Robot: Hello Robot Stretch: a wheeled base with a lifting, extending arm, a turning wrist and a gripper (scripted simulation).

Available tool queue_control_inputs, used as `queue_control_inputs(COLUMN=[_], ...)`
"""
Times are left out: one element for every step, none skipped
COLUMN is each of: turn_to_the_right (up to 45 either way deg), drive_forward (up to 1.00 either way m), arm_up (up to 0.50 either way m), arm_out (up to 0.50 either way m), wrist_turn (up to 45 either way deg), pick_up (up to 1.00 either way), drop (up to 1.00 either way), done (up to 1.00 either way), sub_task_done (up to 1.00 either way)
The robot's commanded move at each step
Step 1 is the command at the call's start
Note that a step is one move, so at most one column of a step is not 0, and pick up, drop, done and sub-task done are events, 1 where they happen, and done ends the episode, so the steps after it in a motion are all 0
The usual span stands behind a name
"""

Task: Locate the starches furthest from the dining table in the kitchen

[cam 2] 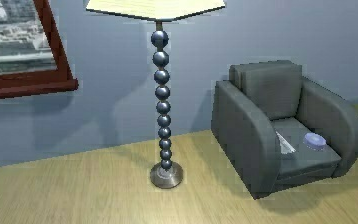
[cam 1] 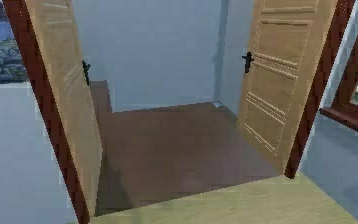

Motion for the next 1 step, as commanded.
queue_control_inputs(turn_to_the_right=[-3.0], drive_forward=[0.0], arm_up=[0.0], arm_out=[0.0], wrist_turn=[0.0], pick_up=[0.0], drop=[0.0], done=[0.0], sub_task_done=[0.0])
